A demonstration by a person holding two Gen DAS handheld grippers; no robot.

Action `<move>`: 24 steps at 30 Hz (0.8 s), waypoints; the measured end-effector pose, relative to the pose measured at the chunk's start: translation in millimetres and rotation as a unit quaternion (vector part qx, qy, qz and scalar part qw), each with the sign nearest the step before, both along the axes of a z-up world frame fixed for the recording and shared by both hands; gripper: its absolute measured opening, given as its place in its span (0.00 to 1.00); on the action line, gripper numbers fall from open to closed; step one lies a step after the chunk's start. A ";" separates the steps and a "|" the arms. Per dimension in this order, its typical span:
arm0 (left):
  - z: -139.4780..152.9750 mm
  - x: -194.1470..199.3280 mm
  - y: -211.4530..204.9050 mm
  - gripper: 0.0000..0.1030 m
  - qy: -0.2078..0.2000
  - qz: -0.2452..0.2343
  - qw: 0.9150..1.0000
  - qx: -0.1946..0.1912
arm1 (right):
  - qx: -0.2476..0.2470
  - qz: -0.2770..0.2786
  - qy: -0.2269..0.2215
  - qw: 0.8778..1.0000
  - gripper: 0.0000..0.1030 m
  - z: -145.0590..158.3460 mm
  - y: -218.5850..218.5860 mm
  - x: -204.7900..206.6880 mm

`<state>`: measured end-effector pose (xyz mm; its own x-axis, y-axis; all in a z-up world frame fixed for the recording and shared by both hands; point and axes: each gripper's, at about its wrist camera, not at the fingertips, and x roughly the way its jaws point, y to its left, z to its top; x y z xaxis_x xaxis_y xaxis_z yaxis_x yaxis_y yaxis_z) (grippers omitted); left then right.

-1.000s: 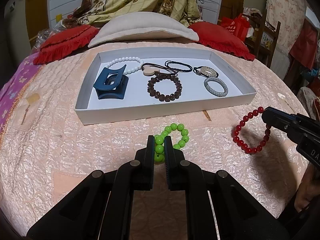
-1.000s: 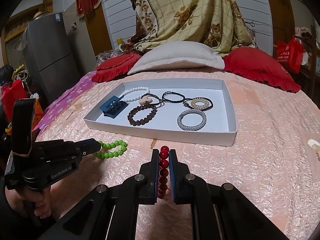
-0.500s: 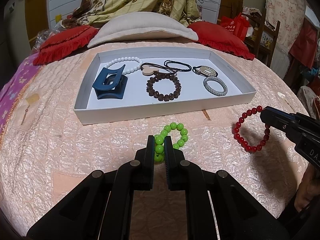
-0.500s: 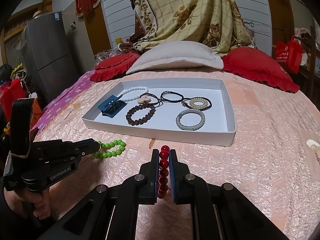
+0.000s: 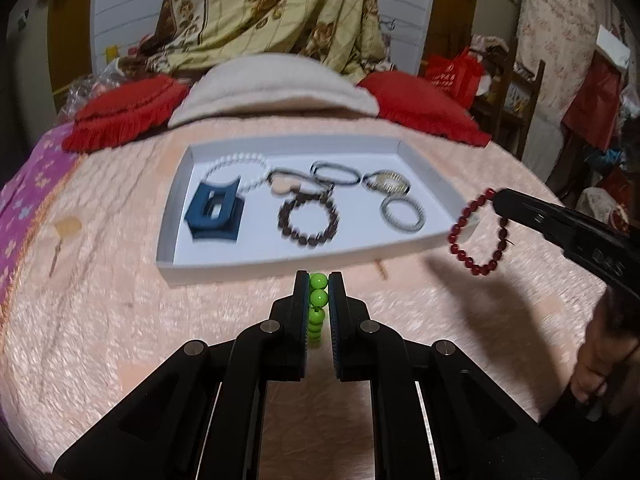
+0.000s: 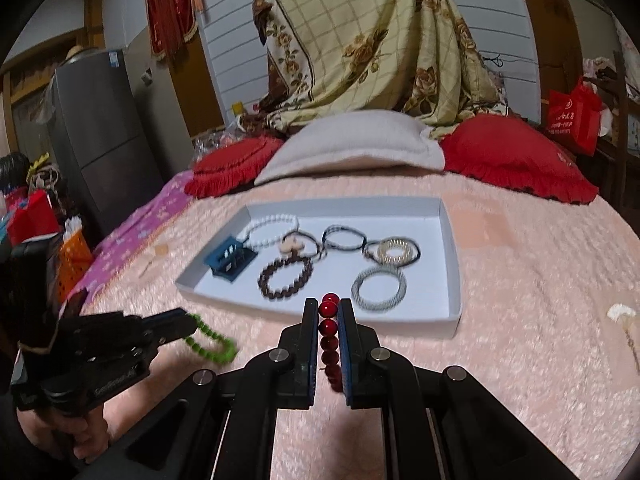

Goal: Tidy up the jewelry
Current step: 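Lower the green-bead bracelet into the tray with the left tool while the right tool lowers the red-bead bracelet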

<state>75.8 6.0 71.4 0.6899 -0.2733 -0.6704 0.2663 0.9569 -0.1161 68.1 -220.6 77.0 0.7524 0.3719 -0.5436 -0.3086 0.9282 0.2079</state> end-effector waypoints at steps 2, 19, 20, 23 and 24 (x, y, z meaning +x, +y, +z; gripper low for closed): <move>12.8 1.8 -2.4 0.07 -0.007 -0.006 1.000 -0.009 | 0.008 -0.001 -0.007 1.000 0.08 10.4 -2.9 6.4; -11.0 139.0 -13.1 0.07 0.039 0.003 0.998 -0.050 | 0.051 -0.016 0.055 0.997 0.08 -6.2 0.6 114.7; -17.5 140.7 -10.1 0.07 0.047 0.008 0.998 -0.046 | 0.055 -0.012 0.058 0.997 0.08 -7.8 4.2 118.7; -31.2 142.1 -6.1 0.07 0.052 0.029 0.998 -0.012 | 0.063 0.003 0.063 0.996 0.08 -10.4 17.6 132.0; -34.6 142.8 -4.5 0.07 0.057 0.033 0.998 -0.010 | 0.067 0.006 0.068 0.995 0.08 -12.8 21.9 138.3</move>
<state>218.6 1.5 36.9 0.6260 -0.2432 -0.7409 0.1858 0.9693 -0.1611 206.4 -198.7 64.2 0.6701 0.4565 -0.5852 -0.2803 0.8857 0.3700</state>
